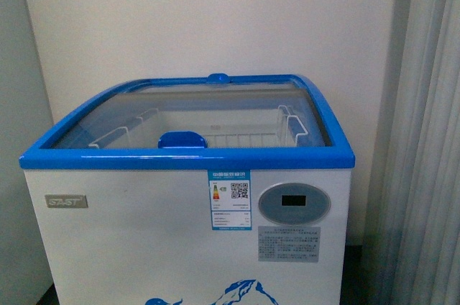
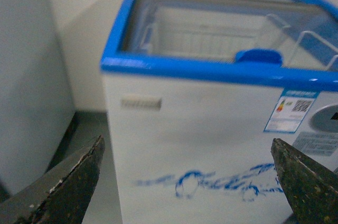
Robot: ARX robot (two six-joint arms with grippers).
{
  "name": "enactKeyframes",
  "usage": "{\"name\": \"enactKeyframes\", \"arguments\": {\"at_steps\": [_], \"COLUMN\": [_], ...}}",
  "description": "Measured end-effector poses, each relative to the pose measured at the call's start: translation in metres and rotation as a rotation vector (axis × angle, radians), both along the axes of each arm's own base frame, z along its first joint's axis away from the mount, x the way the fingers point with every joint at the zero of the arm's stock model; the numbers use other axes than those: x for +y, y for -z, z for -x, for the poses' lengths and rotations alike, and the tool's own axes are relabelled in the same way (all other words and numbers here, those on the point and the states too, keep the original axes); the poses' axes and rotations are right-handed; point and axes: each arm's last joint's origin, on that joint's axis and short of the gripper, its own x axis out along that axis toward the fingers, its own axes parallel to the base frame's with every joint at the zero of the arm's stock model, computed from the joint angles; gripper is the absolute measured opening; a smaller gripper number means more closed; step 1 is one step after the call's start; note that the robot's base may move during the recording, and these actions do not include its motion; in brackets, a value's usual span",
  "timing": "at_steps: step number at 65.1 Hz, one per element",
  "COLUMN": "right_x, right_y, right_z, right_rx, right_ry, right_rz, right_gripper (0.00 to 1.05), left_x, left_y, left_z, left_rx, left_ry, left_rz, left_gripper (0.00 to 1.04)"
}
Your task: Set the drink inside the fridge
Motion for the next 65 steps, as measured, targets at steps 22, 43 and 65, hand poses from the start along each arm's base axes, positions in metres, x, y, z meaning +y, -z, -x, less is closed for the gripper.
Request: {"name": "enactKeyframes", "arguments": {"at_steps": [22, 43, 65], "right_x": [0.000, 0.000, 0.000], "right_y": [0.000, 0.000, 0.000], "right_z": [0.000, 0.000, 0.000], "right_rx": [0.000, 0.000, 0.000], "right_ry": [0.000, 0.000, 0.000], "right_rz": [0.000, 0.000, 0.000], "right_gripper": [0.41, 0.41, 0.41], "left_x": [-0.063, -0.082, -0.101], "left_y": [-0.025, -0.013, -0.009], "left_z": [-0.151, -0.231, -0.277], "left_rx": [-0.189, -0.255, -0.276], "left_ry": [0.451, 0.530, 0.566], "left_rz": [-0.793, -1.152, -1.160], "left_gripper": [0.97, 0.97, 0.97]}}
